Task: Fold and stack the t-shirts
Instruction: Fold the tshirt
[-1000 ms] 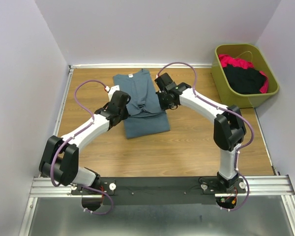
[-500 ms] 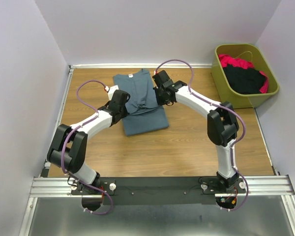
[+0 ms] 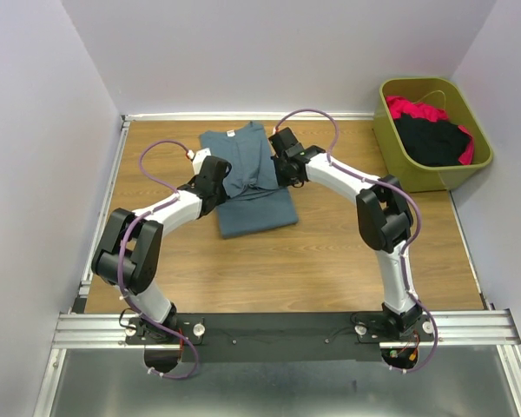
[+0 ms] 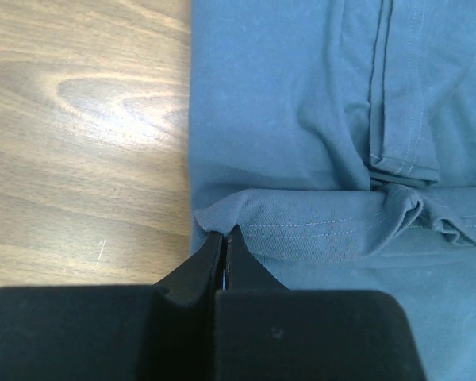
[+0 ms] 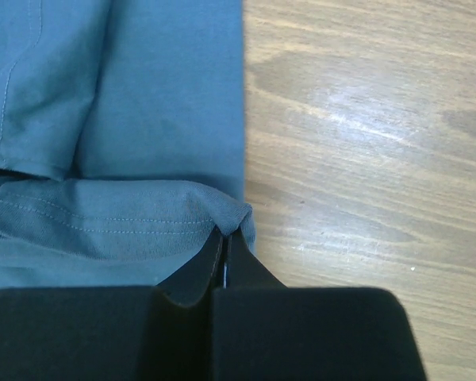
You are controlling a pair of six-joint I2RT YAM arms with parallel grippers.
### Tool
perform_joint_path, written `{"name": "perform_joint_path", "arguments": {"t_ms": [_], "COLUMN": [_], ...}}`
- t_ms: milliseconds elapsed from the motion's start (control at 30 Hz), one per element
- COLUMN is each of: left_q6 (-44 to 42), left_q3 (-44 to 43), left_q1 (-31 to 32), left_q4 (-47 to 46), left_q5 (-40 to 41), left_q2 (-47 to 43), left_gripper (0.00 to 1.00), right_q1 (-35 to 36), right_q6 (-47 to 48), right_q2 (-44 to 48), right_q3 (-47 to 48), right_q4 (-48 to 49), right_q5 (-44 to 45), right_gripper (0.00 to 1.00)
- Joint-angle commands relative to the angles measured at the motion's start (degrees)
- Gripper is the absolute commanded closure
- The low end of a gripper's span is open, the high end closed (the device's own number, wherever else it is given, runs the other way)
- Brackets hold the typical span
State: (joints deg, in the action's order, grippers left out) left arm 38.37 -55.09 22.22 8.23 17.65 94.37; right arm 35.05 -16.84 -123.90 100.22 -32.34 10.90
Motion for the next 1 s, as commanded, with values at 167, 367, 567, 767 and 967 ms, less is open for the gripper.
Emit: {"name": "perform_joint_path", "arguments": {"t_ms": [167, 367, 567, 767, 967], "left_q6": [0.92, 0.92, 2.41, 5.39, 8.56], "left_q3": [-0.02, -0.28, 1.21, 6.74, 12.11], "left_q1": [-0.42, -0.42, 0.28, 6.50, 12.67], "left_q4": [-2.78, -2.25, -0.58, -0.93, -4.36], "left_q5": [4.67, 4.76, 3.80, 0.81, -1.30], "left_q2": [0.91, -2.60, -10.51, -18.34, -16.59], "left_gripper": [0.84, 0.48, 0.43, 0.56, 0.71], "right_q1": [-0.51, -0.51, -0.51, -0.16, 0.63], "right_q6": [-1.09, -0.74, -1.44, -3.28, -4.43], "right_q2": [-0.73, 2.42, 9.19, 14.47, 12.98], "right_q3": [0.67, 0.24, -2.75, -11.88, -15.32], "right_q4": [4.30, 4.30, 4.56, 9.91, 15.98], "right_q5": [2.64, 2.20, -2.53, -14.22, -22.14], "right_gripper": [0.87, 0.67, 0.64, 0.71, 0.76]}}
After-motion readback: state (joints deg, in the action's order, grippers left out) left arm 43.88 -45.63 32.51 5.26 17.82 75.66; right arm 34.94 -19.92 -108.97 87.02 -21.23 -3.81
